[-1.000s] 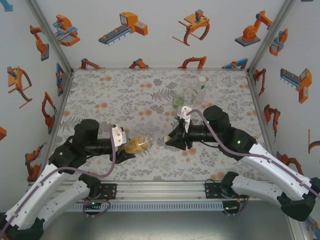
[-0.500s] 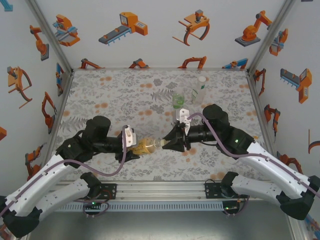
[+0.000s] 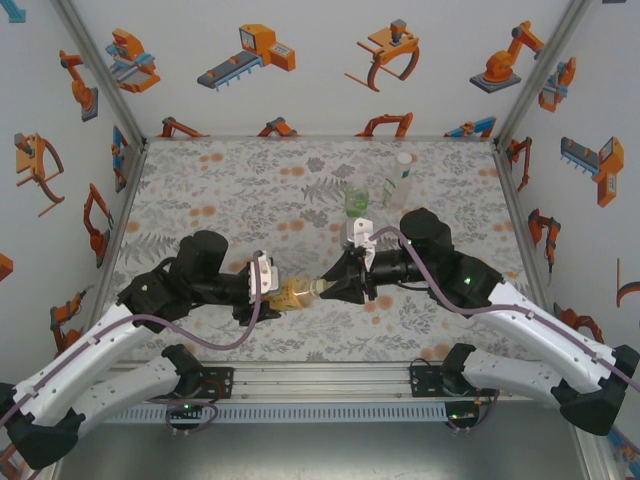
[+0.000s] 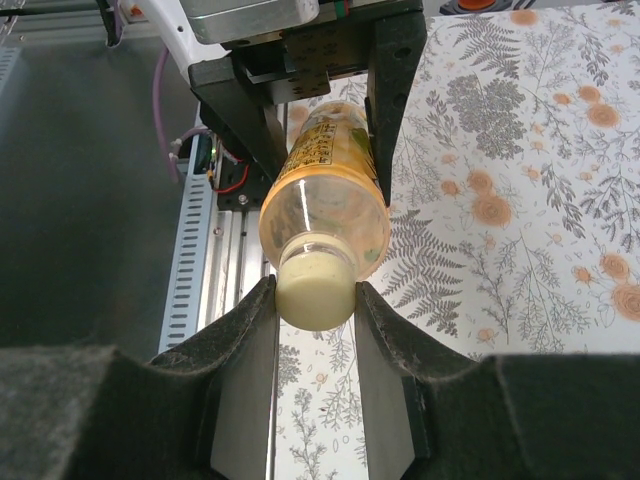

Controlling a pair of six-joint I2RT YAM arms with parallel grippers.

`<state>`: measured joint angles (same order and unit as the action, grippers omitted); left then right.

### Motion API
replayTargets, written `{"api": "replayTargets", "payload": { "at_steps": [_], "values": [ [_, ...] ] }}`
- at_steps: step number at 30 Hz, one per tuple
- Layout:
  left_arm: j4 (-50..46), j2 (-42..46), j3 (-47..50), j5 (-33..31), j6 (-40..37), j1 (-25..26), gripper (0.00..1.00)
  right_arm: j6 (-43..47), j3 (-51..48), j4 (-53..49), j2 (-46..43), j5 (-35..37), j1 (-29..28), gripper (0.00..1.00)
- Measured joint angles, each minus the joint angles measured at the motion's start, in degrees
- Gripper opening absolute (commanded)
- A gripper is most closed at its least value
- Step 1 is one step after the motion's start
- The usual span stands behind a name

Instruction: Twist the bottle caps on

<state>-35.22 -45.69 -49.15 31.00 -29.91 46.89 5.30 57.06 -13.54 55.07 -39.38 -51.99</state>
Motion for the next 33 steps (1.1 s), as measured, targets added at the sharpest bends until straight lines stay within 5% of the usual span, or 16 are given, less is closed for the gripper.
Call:
{"api": "replayTargets", "payload": {
  "at_steps": [33],
  "values": [
    [-2.6, -3.8, -1.0, 4.2, 0.2, 0.8, 0.0, 17.9, 11.0, -19.7, 4.3, 11.2, -9.1, 0.0]
  ]
}}
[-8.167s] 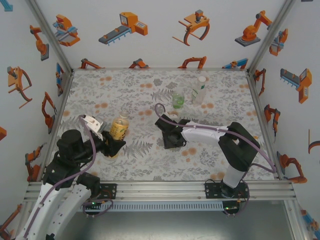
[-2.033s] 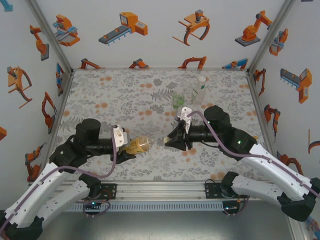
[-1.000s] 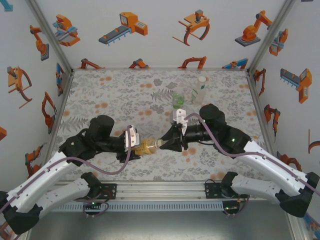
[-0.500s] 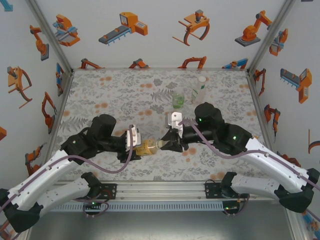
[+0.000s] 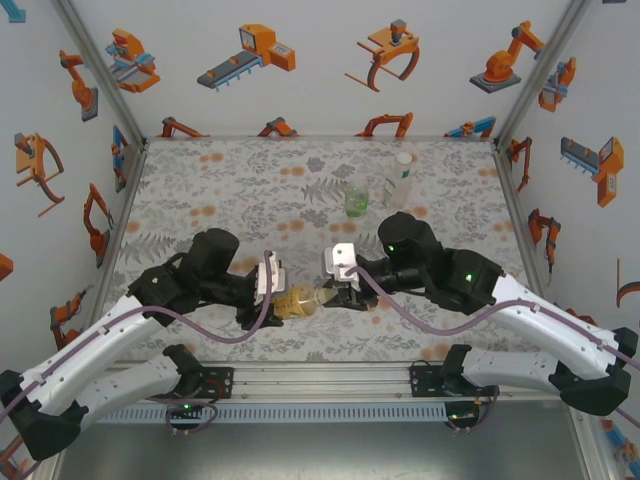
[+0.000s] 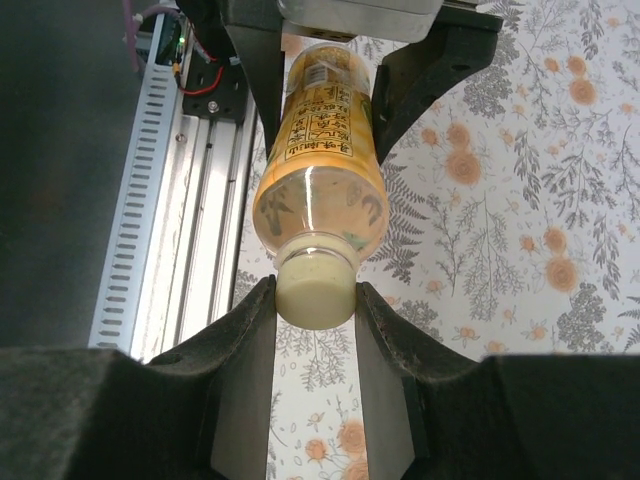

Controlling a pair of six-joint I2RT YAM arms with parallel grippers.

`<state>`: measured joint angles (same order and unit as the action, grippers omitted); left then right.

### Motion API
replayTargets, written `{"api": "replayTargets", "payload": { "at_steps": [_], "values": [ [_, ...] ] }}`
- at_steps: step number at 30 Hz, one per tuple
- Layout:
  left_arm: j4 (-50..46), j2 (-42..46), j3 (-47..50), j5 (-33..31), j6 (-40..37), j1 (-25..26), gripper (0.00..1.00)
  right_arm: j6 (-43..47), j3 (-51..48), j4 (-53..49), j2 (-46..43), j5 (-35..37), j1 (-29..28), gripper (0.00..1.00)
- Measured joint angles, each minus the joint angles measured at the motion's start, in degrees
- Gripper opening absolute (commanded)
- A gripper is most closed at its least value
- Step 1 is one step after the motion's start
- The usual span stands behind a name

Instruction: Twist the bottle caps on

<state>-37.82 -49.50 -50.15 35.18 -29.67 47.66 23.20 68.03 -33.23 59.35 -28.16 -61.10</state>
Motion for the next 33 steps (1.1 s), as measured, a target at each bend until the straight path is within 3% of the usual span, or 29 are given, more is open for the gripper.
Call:
{"api": "replayTargets", "payload": {
  "at_steps": [8, 14, 20, 30, 33],
  "values": [
    [-0.4, -0.3, 0.0, 0.9, 0.0, 0.0, 0.0, 1.7, 0.3, -0.8, 0.0, 1.0, -1.0, 0.0],
    [-0.1, -0.2, 0.0, 0.2, 0.2, 0.1, 0.0, -6.2, 0.2, -0.2, 0.0, 3.8, -1.4, 0.0],
    [0.3, 1.1, 0.9, -2.7, 0.4, 0.1, 0.0, -26.5, -2.8, 4.1, -0.7, 9.9, -1.4, 0.0],
    [1.2, 1.4, 2.3, -6.3, 0.4, 0.1, 0.0, -72.8, -8.8, 8.8, -2.2, 20.9, -1.3, 0.02],
    [1.5, 1.4, 2.5, -6.9, 0.4, 0.1, 0.0, -87.2, -11.7, 9.7, -3.8, 23.7, -1.2, 0.07]
  ]
}}
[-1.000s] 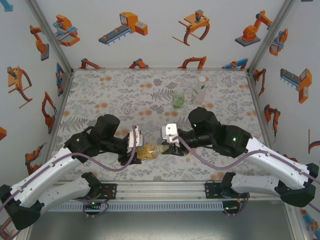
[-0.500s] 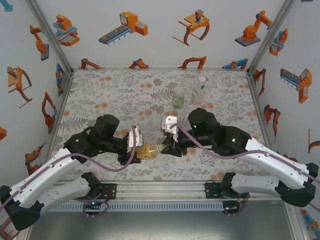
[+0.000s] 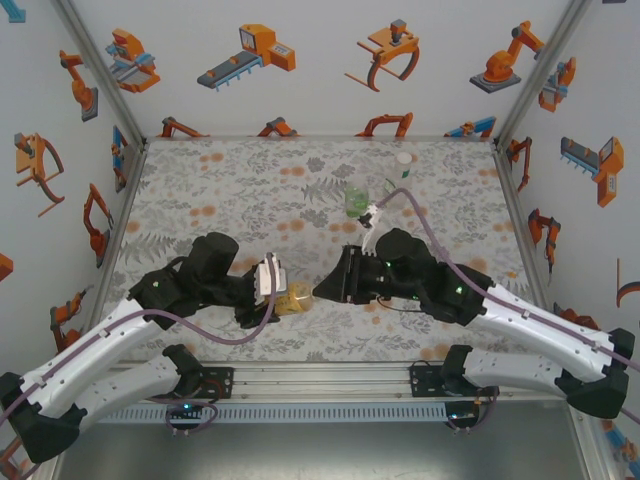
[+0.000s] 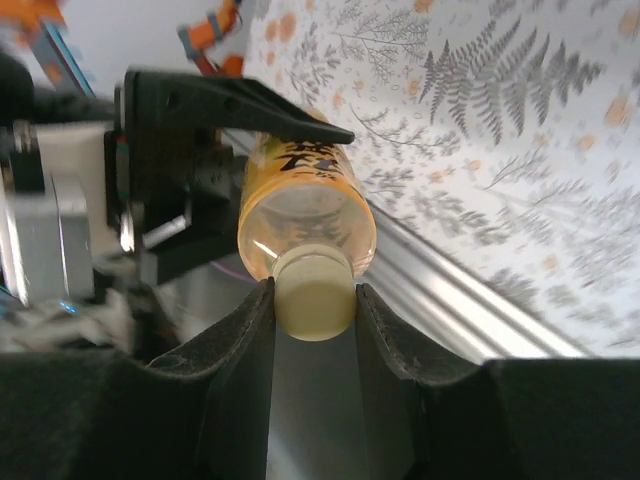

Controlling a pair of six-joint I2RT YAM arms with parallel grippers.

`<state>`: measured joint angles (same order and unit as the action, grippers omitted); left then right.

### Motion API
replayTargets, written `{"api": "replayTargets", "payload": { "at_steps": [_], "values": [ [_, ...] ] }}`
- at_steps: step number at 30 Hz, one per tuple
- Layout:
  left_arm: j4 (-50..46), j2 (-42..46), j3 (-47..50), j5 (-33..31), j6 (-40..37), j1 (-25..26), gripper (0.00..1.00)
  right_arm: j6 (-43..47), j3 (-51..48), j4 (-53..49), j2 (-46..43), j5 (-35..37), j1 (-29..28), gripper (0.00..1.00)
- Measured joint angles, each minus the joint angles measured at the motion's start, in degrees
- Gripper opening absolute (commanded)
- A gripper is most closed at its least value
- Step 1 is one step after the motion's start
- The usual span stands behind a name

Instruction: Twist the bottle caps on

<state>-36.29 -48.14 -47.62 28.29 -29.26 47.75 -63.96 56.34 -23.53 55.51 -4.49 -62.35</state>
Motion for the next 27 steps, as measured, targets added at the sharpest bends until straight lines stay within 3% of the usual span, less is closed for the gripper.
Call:
{"api": "replayTargets", "payload": {
  "at_steps": [5, 12, 19, 27],
  "values": [
    [0.7, -0.1, 0.2, -0.5, 0.0, 0.0, 0.0, -17.5, -2.8, 0.8, -1.6, 2.2, 0.0, 0.2],
    [1.4, 0.0, 0.2, -0.9, 0.0, 0.0, 0.0, -21.7, -1.7, -0.5, -1.1, 3.1, 0.0, 0.41],
    [7.4, 0.8, 0.2, -0.1, 0.8, 0.3, 0.0, -10.3, 4.5, -4.9, -0.7, 4.4, -0.3, 0.63],
    [8.1, 1.6, 0.2, 0.3, 1.5, 0.3, 0.0, 10.1, 9.7, -7.0, -1.6, 2.8, 3.0, 0.54]
  ]
}}
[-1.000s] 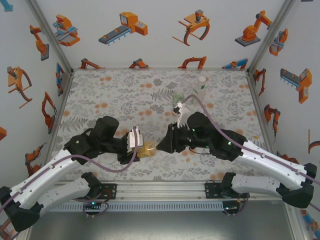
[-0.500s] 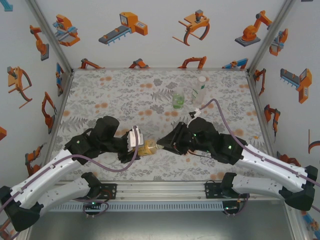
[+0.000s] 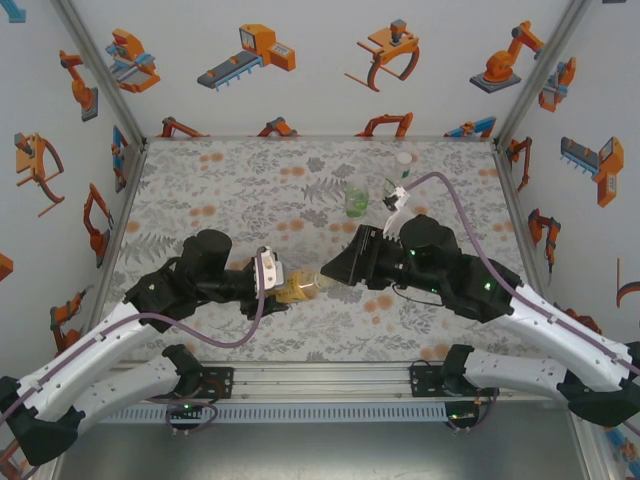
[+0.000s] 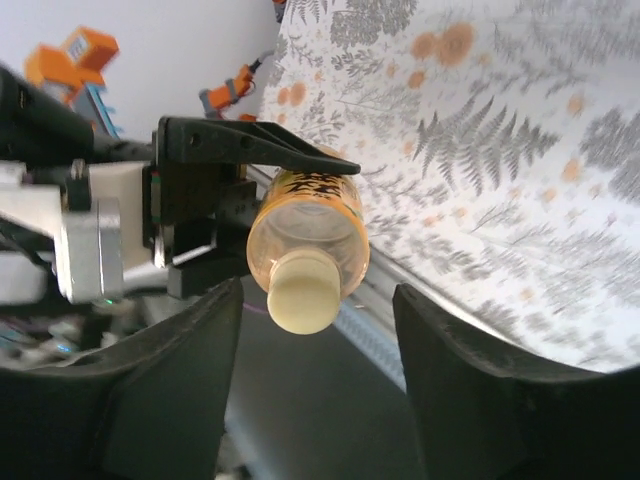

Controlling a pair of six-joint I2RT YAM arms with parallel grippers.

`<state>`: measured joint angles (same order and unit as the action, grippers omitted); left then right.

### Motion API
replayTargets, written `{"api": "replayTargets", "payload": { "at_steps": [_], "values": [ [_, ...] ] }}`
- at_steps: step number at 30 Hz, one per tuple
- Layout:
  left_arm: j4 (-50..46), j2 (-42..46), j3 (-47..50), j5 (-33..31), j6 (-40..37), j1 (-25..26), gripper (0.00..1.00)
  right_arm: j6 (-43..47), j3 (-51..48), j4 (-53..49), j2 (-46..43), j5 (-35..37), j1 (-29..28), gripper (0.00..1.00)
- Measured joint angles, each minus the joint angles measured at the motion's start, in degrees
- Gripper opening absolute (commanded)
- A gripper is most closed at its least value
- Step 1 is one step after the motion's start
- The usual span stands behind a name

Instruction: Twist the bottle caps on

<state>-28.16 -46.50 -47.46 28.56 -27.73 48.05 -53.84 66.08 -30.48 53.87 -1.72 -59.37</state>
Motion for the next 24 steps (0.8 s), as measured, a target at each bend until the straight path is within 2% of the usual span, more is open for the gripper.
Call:
{"api": "replayTargets", "payload": {
  "at_steps": [4, 11, 16, 20, 24],
  "values": [
    [0.0, 0.4, 0.0, 0.1, 0.3, 0.0, 0.0, 15.0, 1.4, 0.6, -0.1, -4.2, 0.0, 0.55],
    [0.0, 0.7, 0.0, 1.5, 0.9, 0.0, 0.0, 50.2, 9.3, -5.8, 2.9, -16.8, 0.0, 0.53],
    [-0.1, 0.7, -0.2, 2.7, 1.2, 0.0, 0.0, 70.2, 10.7, -9.7, 5.0, -23.0, 0.0, 0.46],
    [-0.1, 0.7, -0.4, 3.5, 1.5, 0.0, 0.0, 81.5, 9.4, -9.3, 5.3, -25.7, 0.0, 0.46],
    [-0.1, 0.7, -0.4, 4.2, 1.6, 0.1, 0.0, 86.6, 6.9, -7.0, 4.6, -25.9, 0.0, 0.47]
  ]
}}
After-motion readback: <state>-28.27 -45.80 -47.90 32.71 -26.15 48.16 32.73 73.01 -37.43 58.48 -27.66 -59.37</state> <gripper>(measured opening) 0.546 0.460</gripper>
